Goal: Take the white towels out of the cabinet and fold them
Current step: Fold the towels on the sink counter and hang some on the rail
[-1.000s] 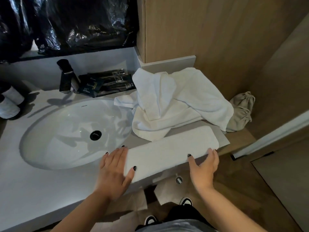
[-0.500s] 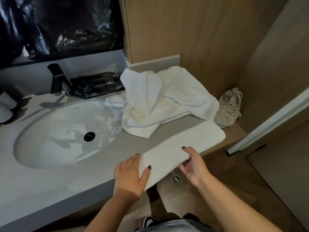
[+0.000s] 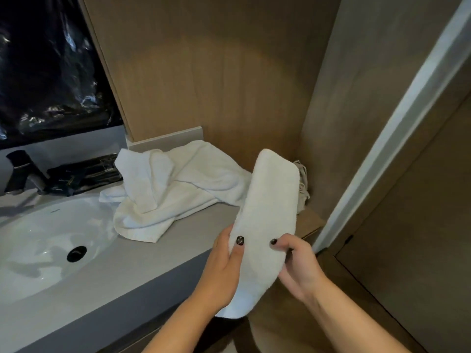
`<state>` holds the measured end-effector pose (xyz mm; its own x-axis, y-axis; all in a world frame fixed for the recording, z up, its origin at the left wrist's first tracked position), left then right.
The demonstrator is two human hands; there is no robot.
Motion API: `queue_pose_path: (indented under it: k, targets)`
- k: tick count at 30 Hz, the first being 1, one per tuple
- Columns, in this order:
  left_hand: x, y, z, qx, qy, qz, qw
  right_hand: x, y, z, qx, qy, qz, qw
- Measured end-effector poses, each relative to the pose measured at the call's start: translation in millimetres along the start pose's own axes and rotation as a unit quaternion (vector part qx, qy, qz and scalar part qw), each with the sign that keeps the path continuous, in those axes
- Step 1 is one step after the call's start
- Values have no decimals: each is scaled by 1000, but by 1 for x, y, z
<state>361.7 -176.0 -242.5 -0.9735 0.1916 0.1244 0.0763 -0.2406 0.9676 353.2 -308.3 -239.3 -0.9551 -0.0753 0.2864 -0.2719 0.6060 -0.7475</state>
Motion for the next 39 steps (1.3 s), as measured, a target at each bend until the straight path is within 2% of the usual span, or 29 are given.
queue_pose_path:
  k: [3, 6, 10, 15, 25, 33, 36, 39]
  targets:
    - [-2, 39, -52, -17, 5, -37, 999, 28, -69, 35, 89, 22, 81, 993]
    - [-1, 79, -106, -18, 7, -82, 996, 57, -136, 65, 194, 47, 147, 969]
    - [2, 129, -166, 0, -10, -126, 992, 82, -208, 95, 212, 75, 180, 958]
    - [-4, 197, -201, 35, -23, -189, 981, 97, -283, 109, 227, 108, 238, 938]
    - [-45, 346, -227, 42, -88, -336, 937, 109, -434, 57, 254, 33, 385, 887]
    - [-103, 474, -224, -13, -109, -436, 893, 67, -554, 6, 261, 15, 353, 898]
    - [-131, 513, -211, -11, -87, -456, 885, 55, -606, -19, 272, 5, 417, 867]
    - [-165, 540, -194, 43, -74, -429, 899, 54, -649, -58, 283, -38, 489, 824]
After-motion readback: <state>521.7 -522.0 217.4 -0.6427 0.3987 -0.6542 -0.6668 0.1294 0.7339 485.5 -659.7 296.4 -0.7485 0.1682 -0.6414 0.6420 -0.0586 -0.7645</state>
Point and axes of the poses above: each hand's wrist, its own x-axis away from the middle knuckle, its own z-axis out of the back of the hand, y = z × x, the point moved 10 cm from there along -x, towards the middle knuckle, and after that the axes turned 3 degrees about z, right-handed, at the moved point
